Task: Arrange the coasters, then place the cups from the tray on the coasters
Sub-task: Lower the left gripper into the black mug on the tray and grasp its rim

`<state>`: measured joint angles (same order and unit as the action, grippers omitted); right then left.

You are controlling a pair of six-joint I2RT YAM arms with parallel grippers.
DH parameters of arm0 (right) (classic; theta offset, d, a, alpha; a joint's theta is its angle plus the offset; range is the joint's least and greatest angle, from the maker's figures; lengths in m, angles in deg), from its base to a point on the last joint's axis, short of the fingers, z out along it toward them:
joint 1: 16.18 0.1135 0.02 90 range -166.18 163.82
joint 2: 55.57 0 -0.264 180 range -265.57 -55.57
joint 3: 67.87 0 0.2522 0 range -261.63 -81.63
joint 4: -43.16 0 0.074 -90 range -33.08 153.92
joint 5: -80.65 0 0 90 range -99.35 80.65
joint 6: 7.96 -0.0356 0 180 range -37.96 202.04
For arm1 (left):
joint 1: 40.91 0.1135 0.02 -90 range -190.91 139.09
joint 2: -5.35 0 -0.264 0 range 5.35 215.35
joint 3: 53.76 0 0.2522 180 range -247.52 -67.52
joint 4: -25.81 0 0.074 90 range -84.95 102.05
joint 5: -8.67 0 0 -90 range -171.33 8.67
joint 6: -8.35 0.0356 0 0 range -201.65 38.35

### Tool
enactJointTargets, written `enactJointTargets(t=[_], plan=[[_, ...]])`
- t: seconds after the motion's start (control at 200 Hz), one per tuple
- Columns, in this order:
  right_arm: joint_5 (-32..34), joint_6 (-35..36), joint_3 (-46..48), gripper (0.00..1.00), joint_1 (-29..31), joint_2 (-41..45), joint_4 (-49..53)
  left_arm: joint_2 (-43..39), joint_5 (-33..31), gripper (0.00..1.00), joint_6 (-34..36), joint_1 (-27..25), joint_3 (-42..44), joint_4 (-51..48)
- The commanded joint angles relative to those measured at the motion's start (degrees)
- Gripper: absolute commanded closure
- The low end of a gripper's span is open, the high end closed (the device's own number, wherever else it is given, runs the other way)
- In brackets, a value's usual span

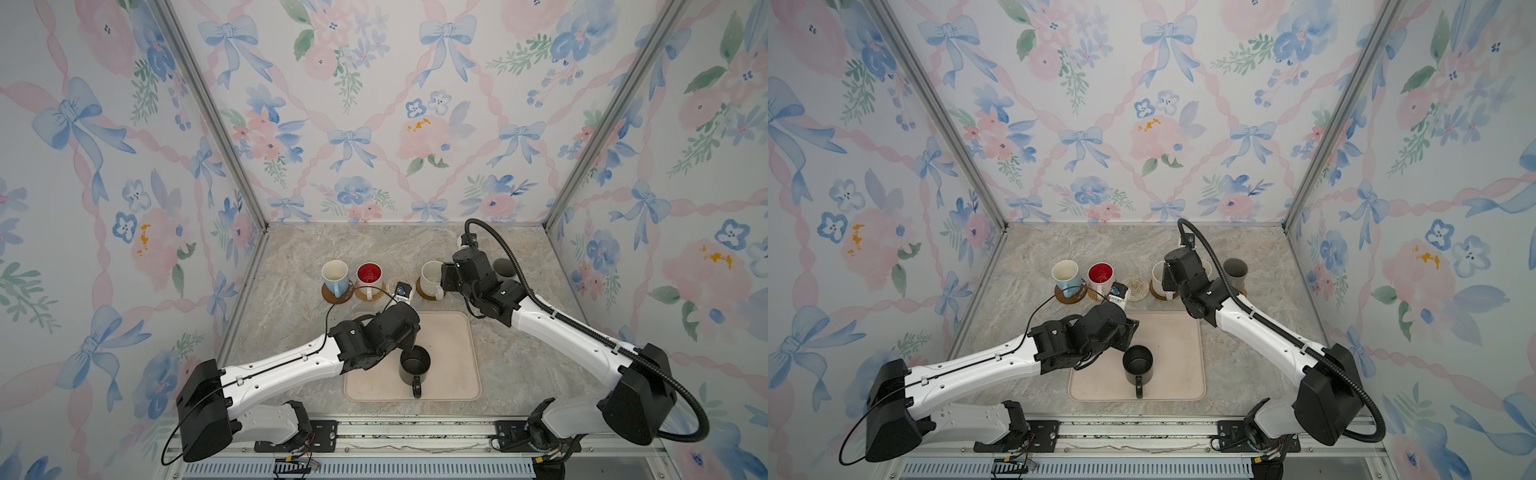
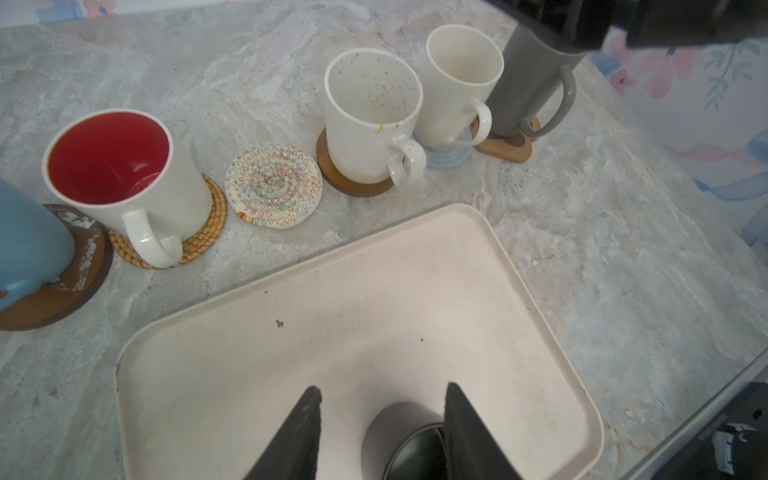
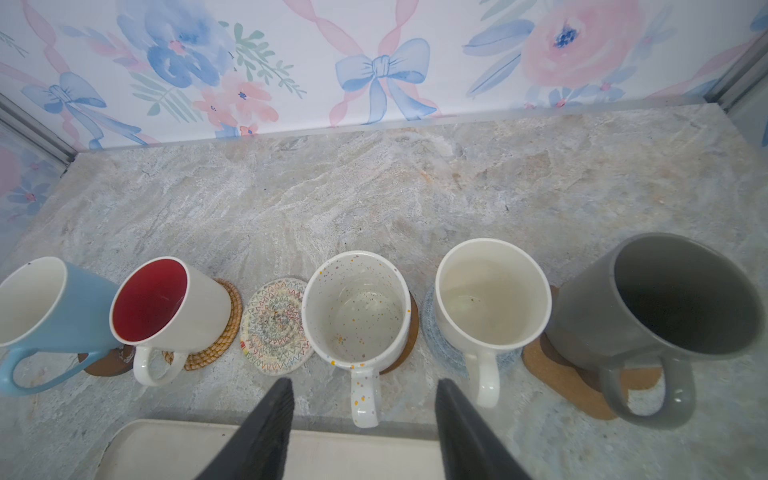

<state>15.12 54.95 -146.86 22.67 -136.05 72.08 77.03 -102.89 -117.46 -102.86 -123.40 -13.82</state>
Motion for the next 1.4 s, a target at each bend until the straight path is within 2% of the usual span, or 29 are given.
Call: enactJointTargets(t=[0.0, 0.36, 0.725, 1.11, 1.395], plan=[[0.71, -1.09, 2.73, 0.41, 0.70, 2.06, -2.95, -0.26, 0.01, 0.56, -4.80, -2.80, -3.08, -9.52], [0.34, -1.39, 7.29, 0.39, -0.49, 5.60, -4.24, 2.54, 6.21, 0.58, -11.31, -9.15, -5.28, -17.72], [-0.89, -1.67, 7.82, 0.39, -0.87, 4.55, -5.00, 6.81, 10.37, 0.59, -18.69, -14.40, -5.34, -20.17], [-1.27, -2.09, 8.77, 0.39, -1.18, 3.85, -6.32, 12.65, 14.48, 0.59, -20.35, -15.92, -7.27, -21.27], [-1.24, -2.35, 9.93, 0.39, -2.01, 4.24, -6.77, 17.04, 14.45, 0.55, -21.64, -15.76, -8.11, -21.31]])
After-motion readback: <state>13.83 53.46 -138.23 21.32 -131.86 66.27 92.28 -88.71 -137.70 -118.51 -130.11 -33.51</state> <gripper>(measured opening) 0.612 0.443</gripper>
